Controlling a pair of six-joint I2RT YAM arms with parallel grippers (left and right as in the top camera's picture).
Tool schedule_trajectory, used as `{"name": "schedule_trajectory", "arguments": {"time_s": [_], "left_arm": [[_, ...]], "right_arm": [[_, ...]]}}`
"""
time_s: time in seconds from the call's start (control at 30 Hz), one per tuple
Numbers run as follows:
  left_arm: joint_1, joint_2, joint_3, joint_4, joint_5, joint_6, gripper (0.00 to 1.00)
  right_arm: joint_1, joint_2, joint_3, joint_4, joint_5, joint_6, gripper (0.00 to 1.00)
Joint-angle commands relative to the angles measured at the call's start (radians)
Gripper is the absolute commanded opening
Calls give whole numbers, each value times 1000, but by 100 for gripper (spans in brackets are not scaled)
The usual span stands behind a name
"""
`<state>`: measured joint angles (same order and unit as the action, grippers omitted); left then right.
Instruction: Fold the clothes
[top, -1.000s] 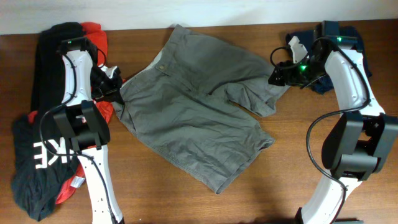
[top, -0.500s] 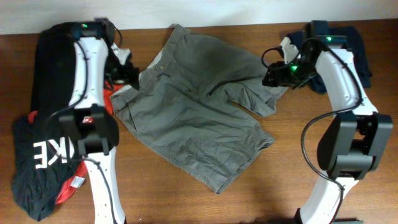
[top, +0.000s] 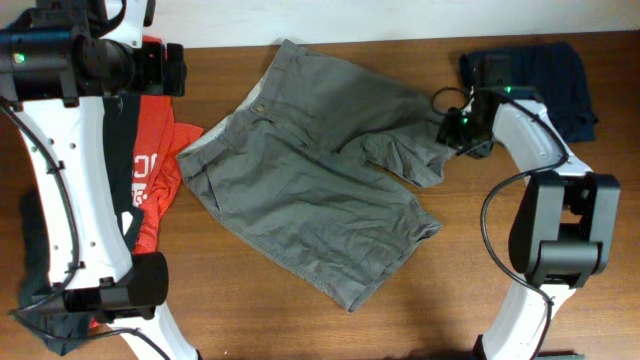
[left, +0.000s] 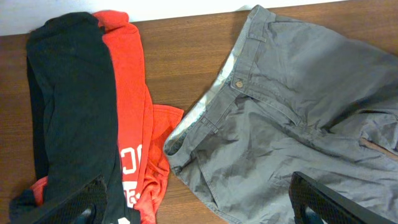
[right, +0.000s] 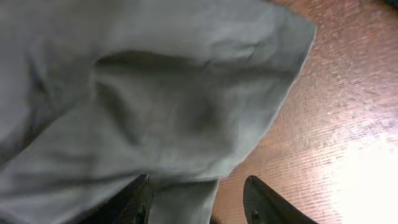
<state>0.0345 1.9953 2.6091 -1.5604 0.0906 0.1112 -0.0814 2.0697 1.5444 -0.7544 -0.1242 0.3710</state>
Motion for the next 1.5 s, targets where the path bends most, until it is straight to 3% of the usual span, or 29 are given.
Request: {"name": "schedule_trajectory", "arguments": {"time_s": [0.0,0.47,0.57,0.63,0.73,0.97,1.13,1.33,1.4,1.47], "left_arm": [[-2,3,-7,3,-9,6,93],[-2,3,-7,3,-9,6,93],[-2,3,-7,3,-9,6,93],[-2,3,-8,4,-9,6,93],[-2,3,-8,3,-9,6,93],[-15,3,-28,8,-9,6,93],[-15,5,-58,39,-9,6,93],[-15,6,-89,50,-9,6,93],[-15,8,-90,50,-9,6,93],[-15,8,-90,56,-9,6,93]], "right_arm": [[-33,3,-54,54,26,56,52],[-69,32,-154,360,-6,45,49],[-69,32,-154,420,-34,30,34],[-69,32,-154,459,-34,27,15],[-69,32,-154,491,-33,27,6],[-71,32,-154,545,-25,26,4],[-71,29,-116,795,-149,-119,4],[-78,29,177,606,-148,-158,4],[-78,29,223,515,-94,-154,6],[-78,29,237,426,-55,-154,60]]}}
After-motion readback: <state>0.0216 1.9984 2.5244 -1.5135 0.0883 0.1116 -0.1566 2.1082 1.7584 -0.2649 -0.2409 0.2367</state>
